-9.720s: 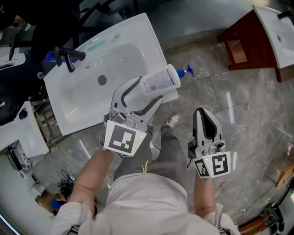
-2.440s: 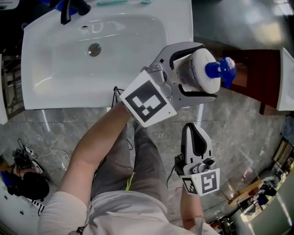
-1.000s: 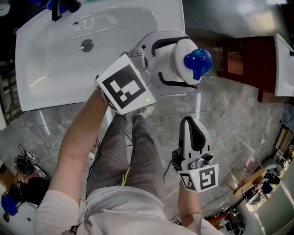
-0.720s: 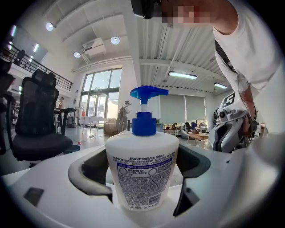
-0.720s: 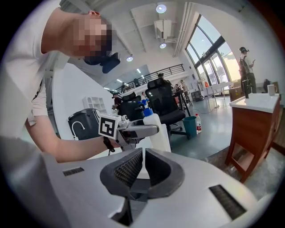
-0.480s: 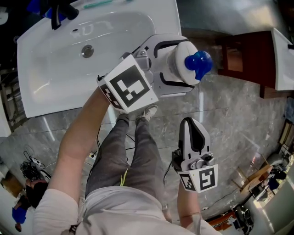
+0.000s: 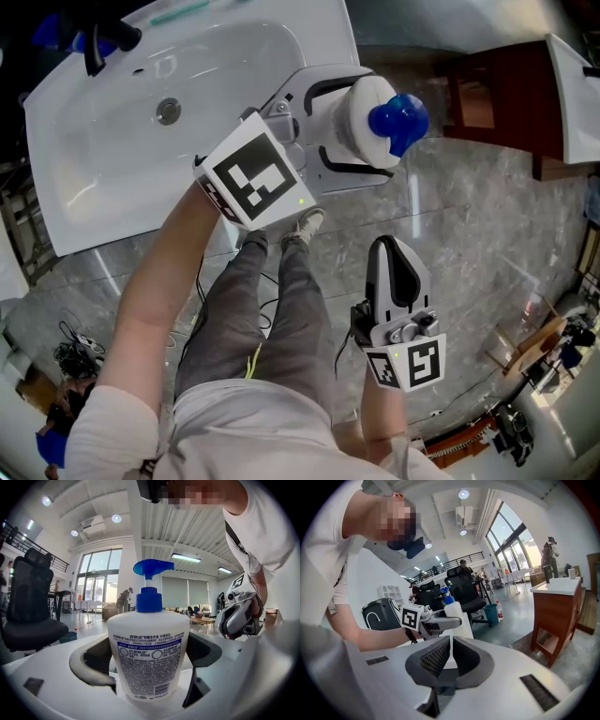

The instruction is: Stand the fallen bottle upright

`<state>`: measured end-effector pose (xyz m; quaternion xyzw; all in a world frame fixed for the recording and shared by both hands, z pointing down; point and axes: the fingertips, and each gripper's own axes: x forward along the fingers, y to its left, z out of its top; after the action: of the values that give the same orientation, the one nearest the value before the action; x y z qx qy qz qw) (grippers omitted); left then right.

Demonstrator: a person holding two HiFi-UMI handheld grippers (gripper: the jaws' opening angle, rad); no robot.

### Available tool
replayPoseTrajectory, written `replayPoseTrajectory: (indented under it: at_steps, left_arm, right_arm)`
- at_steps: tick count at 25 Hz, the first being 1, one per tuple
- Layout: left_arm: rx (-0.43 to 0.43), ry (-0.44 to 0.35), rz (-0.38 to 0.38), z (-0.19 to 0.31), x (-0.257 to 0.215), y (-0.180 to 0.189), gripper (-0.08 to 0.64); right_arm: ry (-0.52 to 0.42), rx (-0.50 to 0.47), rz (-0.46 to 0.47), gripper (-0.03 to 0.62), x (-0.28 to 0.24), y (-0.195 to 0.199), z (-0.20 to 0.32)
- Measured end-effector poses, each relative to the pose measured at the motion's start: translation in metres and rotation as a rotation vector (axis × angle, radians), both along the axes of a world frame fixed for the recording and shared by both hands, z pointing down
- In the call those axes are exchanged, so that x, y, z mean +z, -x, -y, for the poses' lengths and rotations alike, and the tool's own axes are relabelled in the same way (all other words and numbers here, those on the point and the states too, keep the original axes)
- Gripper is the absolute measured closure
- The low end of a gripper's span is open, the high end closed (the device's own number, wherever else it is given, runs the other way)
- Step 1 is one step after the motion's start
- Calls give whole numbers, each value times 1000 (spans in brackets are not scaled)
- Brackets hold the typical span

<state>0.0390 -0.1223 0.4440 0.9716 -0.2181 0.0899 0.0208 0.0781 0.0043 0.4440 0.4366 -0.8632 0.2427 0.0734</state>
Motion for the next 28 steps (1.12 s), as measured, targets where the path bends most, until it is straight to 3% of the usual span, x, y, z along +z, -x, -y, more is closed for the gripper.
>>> replayPoseTrajectory:
  at_steps: [28]
  left_arm:
    - [-7,28,-102,2,-12,4,25]
  right_arm:
    - [-4,42,-5,546,-6,10,-8]
